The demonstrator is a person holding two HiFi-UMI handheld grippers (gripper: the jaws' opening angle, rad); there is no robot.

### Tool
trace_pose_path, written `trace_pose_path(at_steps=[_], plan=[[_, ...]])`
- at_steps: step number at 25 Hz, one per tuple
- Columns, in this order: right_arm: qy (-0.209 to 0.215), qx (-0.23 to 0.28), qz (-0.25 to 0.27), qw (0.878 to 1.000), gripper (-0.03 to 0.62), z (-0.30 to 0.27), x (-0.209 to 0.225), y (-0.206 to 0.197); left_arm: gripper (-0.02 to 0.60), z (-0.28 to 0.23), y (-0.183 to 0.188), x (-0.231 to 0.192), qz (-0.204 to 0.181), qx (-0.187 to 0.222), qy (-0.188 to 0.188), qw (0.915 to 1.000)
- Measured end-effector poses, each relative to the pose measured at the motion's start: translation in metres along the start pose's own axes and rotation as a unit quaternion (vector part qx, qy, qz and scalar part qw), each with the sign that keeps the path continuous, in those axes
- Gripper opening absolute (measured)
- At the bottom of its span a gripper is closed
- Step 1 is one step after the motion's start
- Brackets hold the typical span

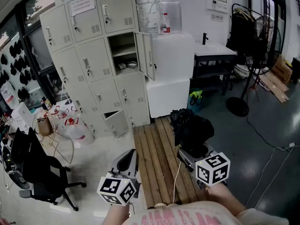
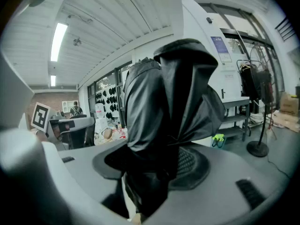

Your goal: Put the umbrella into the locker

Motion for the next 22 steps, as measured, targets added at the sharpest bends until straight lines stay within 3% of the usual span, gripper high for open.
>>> trace_pose_path(at_steps=[11, 17, 22], plan=[[0.038, -0.004, -0.038, 0.999, 0.236, 0.008, -0.002, -0.04, 0.003, 0.029, -0.027, 0.023, 0.011, -0.005, 0.019, 0.9998], [0.054, -0.016, -0.058, 0.997, 0.236, -0.013, -0.002, -0.049, 0.003, 0.02, -0.037, -0.001, 0.029, -0.006, 0.023, 0.9993], [0.051, -0.004, -0.055, 0.997, 0.236, -0.055, 0.006, -0.027, 0.003, -0.024, -0.031, -0.034, -0.002, -0.009, 0.001, 1.0]])
Point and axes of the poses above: the fingertips, and each gripper's own axes: z backward along the fingers, x to its right, y out of its top, the point moved 9 cm from there along z, backward along the fingers, and after that the axes turned 7 degrees about -x, right-handed, at the moved point
